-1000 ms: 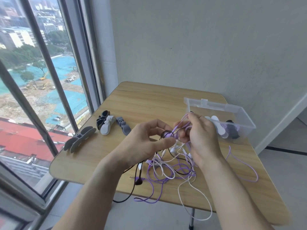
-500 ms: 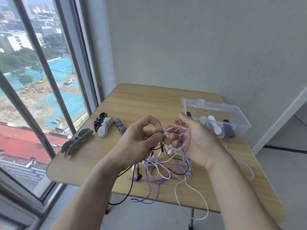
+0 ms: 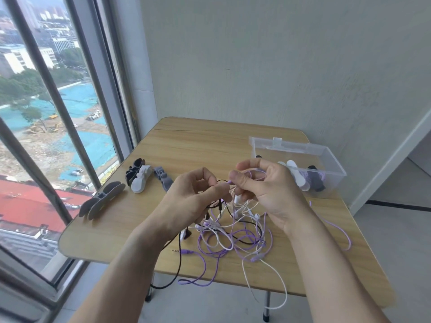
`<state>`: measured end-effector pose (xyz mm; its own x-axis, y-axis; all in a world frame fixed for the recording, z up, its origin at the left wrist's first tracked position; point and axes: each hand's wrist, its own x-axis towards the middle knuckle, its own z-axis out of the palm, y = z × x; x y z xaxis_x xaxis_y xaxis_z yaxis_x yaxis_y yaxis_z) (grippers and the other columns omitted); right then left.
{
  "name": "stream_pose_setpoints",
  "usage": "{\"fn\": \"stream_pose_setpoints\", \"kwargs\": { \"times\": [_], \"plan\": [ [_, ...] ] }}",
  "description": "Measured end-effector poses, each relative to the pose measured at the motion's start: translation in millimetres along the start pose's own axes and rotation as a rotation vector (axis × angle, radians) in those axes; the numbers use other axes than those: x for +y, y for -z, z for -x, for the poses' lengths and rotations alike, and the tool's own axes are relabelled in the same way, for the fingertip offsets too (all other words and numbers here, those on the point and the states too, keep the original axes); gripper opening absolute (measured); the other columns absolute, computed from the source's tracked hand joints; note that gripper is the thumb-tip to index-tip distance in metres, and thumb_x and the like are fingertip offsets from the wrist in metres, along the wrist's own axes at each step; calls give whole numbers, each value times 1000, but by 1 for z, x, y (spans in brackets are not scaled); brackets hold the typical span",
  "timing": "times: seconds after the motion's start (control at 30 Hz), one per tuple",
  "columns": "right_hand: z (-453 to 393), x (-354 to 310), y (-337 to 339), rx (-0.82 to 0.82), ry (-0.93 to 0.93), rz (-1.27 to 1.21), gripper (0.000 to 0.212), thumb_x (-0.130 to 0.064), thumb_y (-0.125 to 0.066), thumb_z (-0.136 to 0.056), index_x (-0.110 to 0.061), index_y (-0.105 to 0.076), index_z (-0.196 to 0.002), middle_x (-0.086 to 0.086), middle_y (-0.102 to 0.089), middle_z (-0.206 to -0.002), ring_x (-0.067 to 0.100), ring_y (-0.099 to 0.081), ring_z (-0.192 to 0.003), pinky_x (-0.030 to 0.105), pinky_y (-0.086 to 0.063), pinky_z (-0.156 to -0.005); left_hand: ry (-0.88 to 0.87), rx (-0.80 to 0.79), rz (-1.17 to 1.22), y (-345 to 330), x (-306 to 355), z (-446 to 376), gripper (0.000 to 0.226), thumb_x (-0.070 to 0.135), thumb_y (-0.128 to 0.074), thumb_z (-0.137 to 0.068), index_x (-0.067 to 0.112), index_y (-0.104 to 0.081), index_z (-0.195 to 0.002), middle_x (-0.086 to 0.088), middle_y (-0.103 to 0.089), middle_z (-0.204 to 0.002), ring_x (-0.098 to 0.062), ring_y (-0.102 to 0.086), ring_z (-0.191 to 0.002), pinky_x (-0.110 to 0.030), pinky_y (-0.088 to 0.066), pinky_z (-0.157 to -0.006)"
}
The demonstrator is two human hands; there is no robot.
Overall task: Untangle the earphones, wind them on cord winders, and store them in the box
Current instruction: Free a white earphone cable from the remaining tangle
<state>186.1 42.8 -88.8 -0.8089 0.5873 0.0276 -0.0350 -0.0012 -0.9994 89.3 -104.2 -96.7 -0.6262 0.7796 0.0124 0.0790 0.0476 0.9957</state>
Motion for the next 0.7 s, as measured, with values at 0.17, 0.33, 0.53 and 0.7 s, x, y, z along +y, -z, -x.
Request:
{"fn": "stream_pose_setpoints", "kwargs": {
  "times": [0.17,0.33,0.53,0.7],
  "plan": [
    [1,-1,3,-48,-85,-60,18,-4,-76,-82,-4,-65,-97,15,-72,-79,15,-59,-54,23,-51,-52,19,55,-33,4,-3,-3,13,4,-59,-94,10,-57,-106,-16,-75,-86,-12,-33,-38,-17,-30,-36],
    [-2,3,3,-94,-202,-119,10,-1,-69,-87,-4,-64,-95,4,-70,-68,11,-57,-51,20,-49,-47,-28,-61,-99,6,-2,1,10,11,-66,-92,13,-74,-98,-6,-74,-75,-8,-39,-42,-17,-33,-40],
    [-2,8,1,-108,-293,-64,11,-7,-71,-87,-3,-64,-94,13,-67,-70,12,-50,-50,20,-45,-46,-49,-16,-248,7,-5,2,10,9,-66,-93,9,-75,-89,4,-72,-63,-6,-45,-39,-16,-37,-40],
    [0,5,-3,-120,-201,-123,27,-18,-77,-70,-5,-63,-89,30,-61,-88,14,-49,-52,22,-46,-52,-36,-30,-269,9,-9,-1,13,14,-61,-98,11,-69,-88,7,-66,-63,-7,-44,-42,-21,-37,-46]
  ]
}}
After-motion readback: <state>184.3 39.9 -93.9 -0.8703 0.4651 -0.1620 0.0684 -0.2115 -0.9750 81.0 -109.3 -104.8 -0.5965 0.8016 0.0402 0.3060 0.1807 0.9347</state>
